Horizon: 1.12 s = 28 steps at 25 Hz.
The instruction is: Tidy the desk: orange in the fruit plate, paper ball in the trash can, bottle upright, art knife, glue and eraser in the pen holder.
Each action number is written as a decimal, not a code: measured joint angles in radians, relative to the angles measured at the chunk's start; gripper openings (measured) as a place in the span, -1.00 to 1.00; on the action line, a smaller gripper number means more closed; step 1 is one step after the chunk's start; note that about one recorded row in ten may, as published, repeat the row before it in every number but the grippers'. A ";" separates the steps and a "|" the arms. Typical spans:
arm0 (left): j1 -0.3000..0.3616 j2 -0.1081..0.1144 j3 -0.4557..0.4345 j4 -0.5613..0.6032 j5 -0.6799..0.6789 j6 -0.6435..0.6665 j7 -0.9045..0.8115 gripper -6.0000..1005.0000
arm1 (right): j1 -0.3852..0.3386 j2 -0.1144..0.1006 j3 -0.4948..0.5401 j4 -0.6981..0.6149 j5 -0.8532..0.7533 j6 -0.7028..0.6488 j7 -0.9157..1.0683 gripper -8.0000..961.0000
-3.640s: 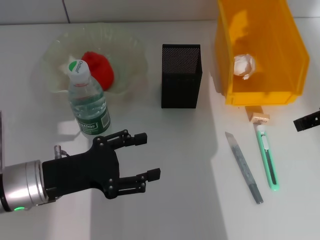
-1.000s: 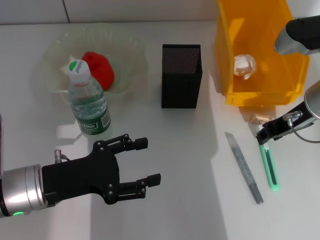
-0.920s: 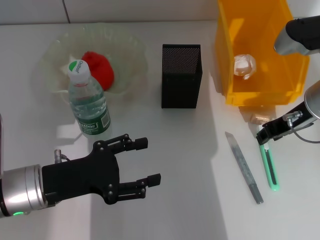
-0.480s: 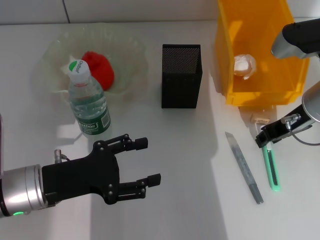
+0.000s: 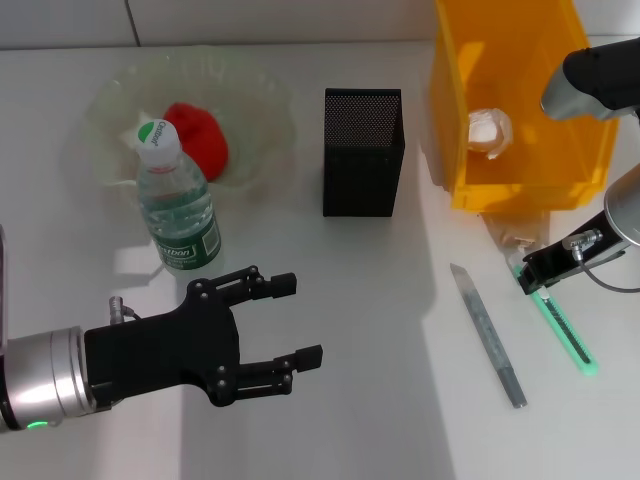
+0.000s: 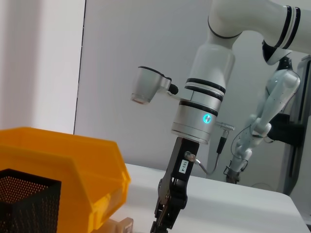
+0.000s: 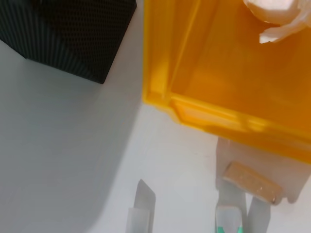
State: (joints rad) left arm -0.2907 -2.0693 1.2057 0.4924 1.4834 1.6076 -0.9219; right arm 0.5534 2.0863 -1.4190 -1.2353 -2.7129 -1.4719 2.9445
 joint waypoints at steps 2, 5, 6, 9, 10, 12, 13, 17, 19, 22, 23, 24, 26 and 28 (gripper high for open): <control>0.000 0.000 0.000 0.000 0.000 0.000 0.000 0.59 | -0.005 0.000 0.000 -0.014 0.000 -0.003 -0.001 -0.62; -0.004 0.000 -0.003 0.000 0.000 0.003 0.000 0.59 | -0.020 -0.001 0.000 -0.047 0.002 -0.007 -0.002 -0.66; -0.004 0.000 -0.003 0.000 0.000 0.004 0.000 0.59 | -0.039 -0.002 0.000 -0.096 0.006 -0.018 -0.004 -0.65; -0.005 0.000 -0.003 0.000 0.000 0.004 0.000 0.59 | -0.058 -0.003 0.006 -0.169 0.009 -0.042 -0.007 -0.65; -0.005 0.000 -0.003 0.001 0.000 0.004 0.000 0.59 | -0.066 -0.003 0.011 -0.211 0.012 -0.060 -0.010 -0.65; -0.005 -0.001 -0.003 0.001 0.000 0.005 0.000 0.59 | -0.078 -0.004 0.027 -0.295 0.033 -0.092 -0.021 -0.65; -0.005 -0.001 -0.003 0.001 0.000 0.005 0.000 0.59 | -0.082 -0.005 0.040 -0.330 0.051 -0.110 -0.031 -0.65; -0.005 -0.001 -0.002 0.001 0.000 0.005 0.000 0.59 | -0.077 -0.006 0.151 -0.474 0.161 -0.149 -0.093 -0.65; -0.005 -0.002 -0.002 0.001 -0.003 0.005 0.000 0.59 | -0.075 -0.006 0.181 -0.527 0.183 -0.130 -0.113 -0.65; -0.005 -0.002 -0.002 0.001 -0.003 0.005 0.000 0.59 | -0.073 -0.006 0.196 -0.595 0.184 -0.053 -0.134 -0.65; -0.005 -0.002 0.000 0.000 -0.004 0.005 0.000 0.59 | -0.072 -0.006 0.196 -0.606 0.184 -0.027 -0.138 -0.65; -0.005 -0.002 0.000 0.000 -0.004 0.005 0.000 0.59 | -0.070 -0.006 0.196 -0.615 0.184 0.005 -0.142 -0.65; -0.005 -0.002 0.000 0.000 -0.005 0.006 0.000 0.59 | -0.067 -0.006 0.184 -0.615 0.187 0.102 -0.163 -0.65; -0.006 -0.002 0.000 0.000 -0.006 0.006 0.000 0.59 | -0.066 -0.005 0.171 -0.602 0.189 0.146 -0.174 -0.66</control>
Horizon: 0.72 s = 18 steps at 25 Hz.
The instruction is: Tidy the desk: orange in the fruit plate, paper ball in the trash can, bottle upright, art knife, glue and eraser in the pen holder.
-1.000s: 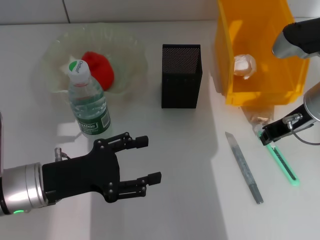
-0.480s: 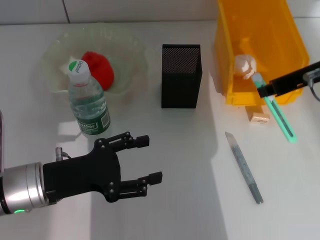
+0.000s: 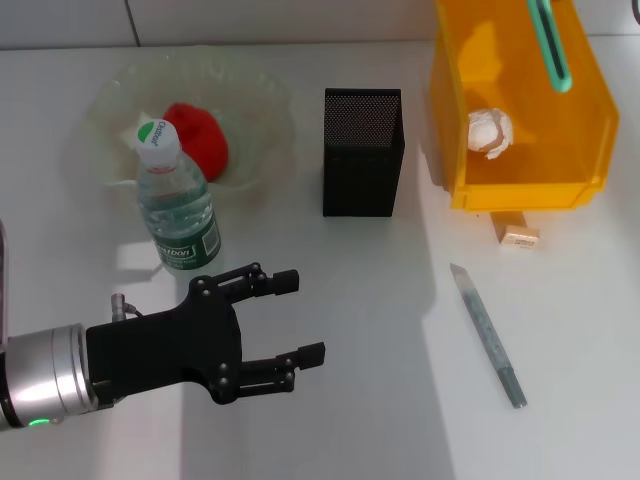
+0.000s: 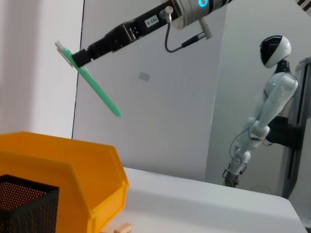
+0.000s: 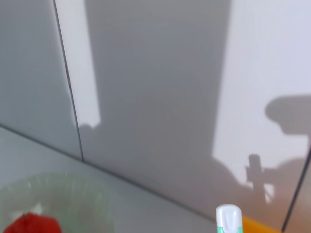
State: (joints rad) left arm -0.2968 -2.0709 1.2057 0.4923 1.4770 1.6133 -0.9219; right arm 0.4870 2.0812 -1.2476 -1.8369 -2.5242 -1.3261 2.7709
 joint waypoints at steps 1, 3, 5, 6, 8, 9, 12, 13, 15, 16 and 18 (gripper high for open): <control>-0.001 0.000 0.000 0.000 0.000 0.000 0.000 0.59 | 0.000 0.000 -0.016 0.017 0.004 0.048 -0.015 -0.66; -0.004 0.000 -0.001 0.000 -0.001 0.000 -0.001 0.59 | -0.011 0.002 -0.089 0.095 0.056 0.207 -0.087 -0.65; -0.005 0.000 -0.002 0.000 -0.001 0.000 -0.002 0.59 | -0.018 0.002 -0.111 0.124 0.091 0.262 -0.120 -0.65; -0.005 0.000 -0.002 0.000 -0.001 0.000 -0.002 0.59 | -0.023 0.002 -0.129 0.157 0.132 0.310 -0.155 -0.65; -0.005 0.000 -0.002 0.000 -0.001 0.000 -0.003 0.59 | -0.030 0.002 -0.167 0.246 0.268 0.405 -0.257 -0.65; -0.004 0.000 -0.002 0.000 -0.001 0.001 -0.003 0.59 | -0.030 0.002 -0.167 0.246 0.268 0.405 -0.257 -0.65; -0.001 0.000 -0.002 0.000 -0.002 0.002 -0.004 0.59 | -0.034 0.003 -0.208 0.311 0.382 0.477 -0.350 -0.65; 0.000 0.000 -0.003 0.000 -0.002 0.002 -0.005 0.59 | -0.042 0.004 -0.249 0.338 0.417 0.520 -0.392 -0.65; 0.000 0.000 -0.004 0.000 -0.002 0.002 -0.005 0.59 | -0.047 0.004 -0.271 0.348 0.425 0.541 -0.406 -0.65; 0.000 0.000 -0.004 0.000 -0.002 0.002 -0.005 0.59 | -0.050 0.004 -0.296 0.359 0.428 0.566 -0.417 -0.65; -0.001 0.000 -0.004 0.000 -0.002 0.002 -0.005 0.59 | -0.058 0.004 -0.356 0.391 0.430 0.628 -0.440 -0.65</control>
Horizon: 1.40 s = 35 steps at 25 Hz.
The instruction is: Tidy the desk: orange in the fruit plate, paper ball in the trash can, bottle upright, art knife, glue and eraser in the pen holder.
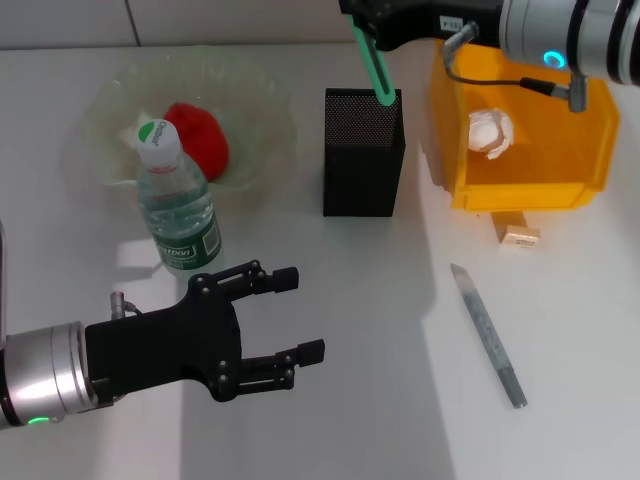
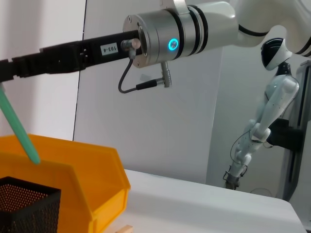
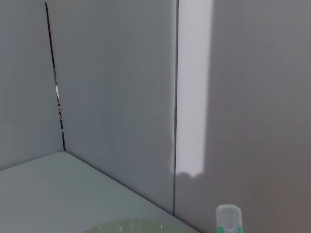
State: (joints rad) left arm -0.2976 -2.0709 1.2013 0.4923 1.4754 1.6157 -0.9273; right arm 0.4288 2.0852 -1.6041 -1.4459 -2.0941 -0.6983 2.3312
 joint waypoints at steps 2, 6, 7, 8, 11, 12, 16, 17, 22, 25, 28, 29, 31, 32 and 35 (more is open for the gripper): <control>-0.002 0.000 0.001 0.000 0.000 0.000 0.000 0.59 | -0.003 0.000 -0.019 0.009 0.000 0.018 -0.006 -0.65; -0.003 0.000 0.002 0.000 0.001 0.000 0.001 0.59 | -0.010 0.000 -0.095 0.037 0.001 0.100 -0.040 -0.65; -0.003 0.000 0.002 0.000 0.001 0.000 0.001 0.59 | -0.010 0.000 -0.095 0.037 0.001 0.100 -0.040 -0.65; -0.004 0.000 0.002 0.000 0.002 0.000 0.001 0.59 | -0.011 0.000 -0.114 0.046 0.000 0.124 -0.046 -0.65; -0.004 0.000 0.001 0.000 0.002 0.000 -0.002 0.59 | -0.014 0.000 -0.155 0.062 -0.004 0.174 -0.054 -0.66; -0.004 0.000 0.001 0.000 0.002 0.000 -0.003 0.59 | -0.015 -0.001 -0.163 0.065 -0.005 0.184 -0.057 -0.66; -0.005 0.000 0.000 0.000 0.002 0.001 -0.005 0.59 | -0.021 -0.001 -0.174 0.070 -0.007 0.199 -0.066 -0.66; -0.005 0.000 -0.001 0.000 0.001 0.002 -0.005 0.59 | -0.023 -0.001 -0.174 0.073 -0.007 0.200 -0.066 -0.65; -0.005 0.000 -0.002 0.000 0.000 0.003 -0.005 0.59 | -0.031 -0.001 -0.175 0.092 -0.006 0.216 -0.076 -0.65; -0.005 0.000 -0.002 0.000 0.000 0.003 -0.005 0.59 | -0.034 -0.001 -0.179 0.096 -0.005 0.219 -0.092 -0.65; -0.004 0.000 -0.003 0.000 0.000 0.003 -0.005 0.59 | -0.054 -0.001 -0.196 0.078 -0.004 0.214 -0.112 -0.65; -0.004 0.000 -0.003 0.000 0.000 0.003 -0.005 0.59 | -0.067 0.000 -0.199 0.068 -0.004 0.213 -0.114 -0.65; -0.002 0.000 -0.003 0.000 0.000 0.003 -0.005 0.59 | -0.088 0.001 -0.200 0.046 -0.003 0.211 -0.114 -0.61; -0.001 0.000 -0.003 0.000 0.000 0.003 -0.004 0.59 | -0.099 0.001 -0.200 0.033 -0.002 0.209 -0.114 -0.57; 0.002 0.000 -0.003 0.000 0.000 0.004 0.001 0.59 | -0.137 -0.001 -0.196 -0.009 0.000 0.191 -0.110 -0.44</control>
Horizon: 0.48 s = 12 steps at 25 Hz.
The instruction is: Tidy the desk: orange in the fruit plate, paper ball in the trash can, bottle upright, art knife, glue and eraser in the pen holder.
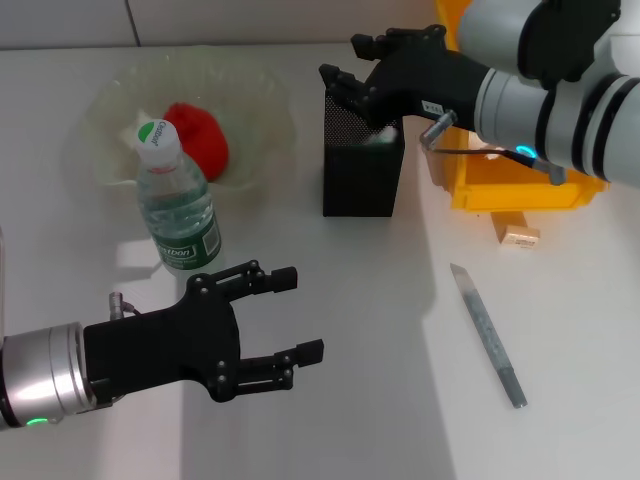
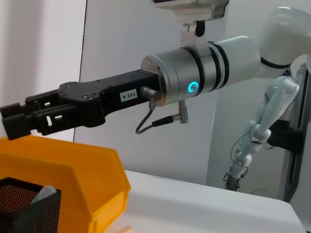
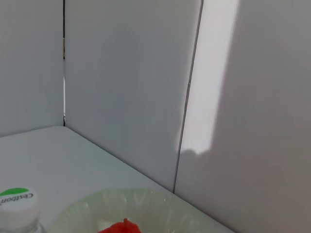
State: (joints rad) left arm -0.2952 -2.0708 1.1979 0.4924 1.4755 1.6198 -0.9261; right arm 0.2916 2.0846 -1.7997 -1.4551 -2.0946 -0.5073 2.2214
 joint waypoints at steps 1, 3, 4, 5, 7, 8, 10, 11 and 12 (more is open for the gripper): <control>0.000 0.000 0.000 0.000 0.000 0.000 0.001 0.59 | -0.014 0.000 0.003 -0.018 0.001 -0.011 0.001 -0.40; 0.000 0.000 0.001 0.000 0.000 0.000 0.001 0.59 | -0.041 0.001 0.010 -0.059 0.003 -0.040 0.010 -0.32; 0.000 0.000 0.001 0.000 0.000 0.000 0.002 0.59 | -0.051 0.001 0.016 -0.075 0.003 -0.057 0.018 -0.23; 0.001 0.000 0.001 0.000 0.000 0.000 0.002 0.59 | -0.070 0.001 0.051 -0.118 0.004 -0.113 0.052 -0.15; 0.001 0.000 0.002 0.000 0.000 0.000 0.002 0.59 | -0.075 0.001 0.076 -0.138 0.004 -0.144 0.069 0.03; 0.001 0.000 0.003 0.000 0.000 0.000 0.002 0.59 | -0.080 0.001 0.141 -0.176 0.003 -0.243 0.121 0.11; 0.001 0.000 0.004 0.000 0.000 0.000 0.002 0.59 | -0.076 0.000 0.222 -0.214 -0.004 -0.364 0.194 0.27; 0.001 0.000 0.004 0.000 0.000 0.000 0.002 0.59 | -0.076 0.000 0.222 -0.214 -0.004 -0.364 0.194 0.34; 0.001 0.000 0.005 0.000 0.000 0.001 0.002 0.59 | -0.073 -0.001 0.260 -0.228 -0.010 -0.425 0.227 0.42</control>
State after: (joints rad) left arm -0.2945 -2.0709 1.2027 0.4924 1.4757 1.6203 -0.9238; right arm 0.2185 2.0836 -1.5393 -1.6831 -2.1041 -0.9322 2.4481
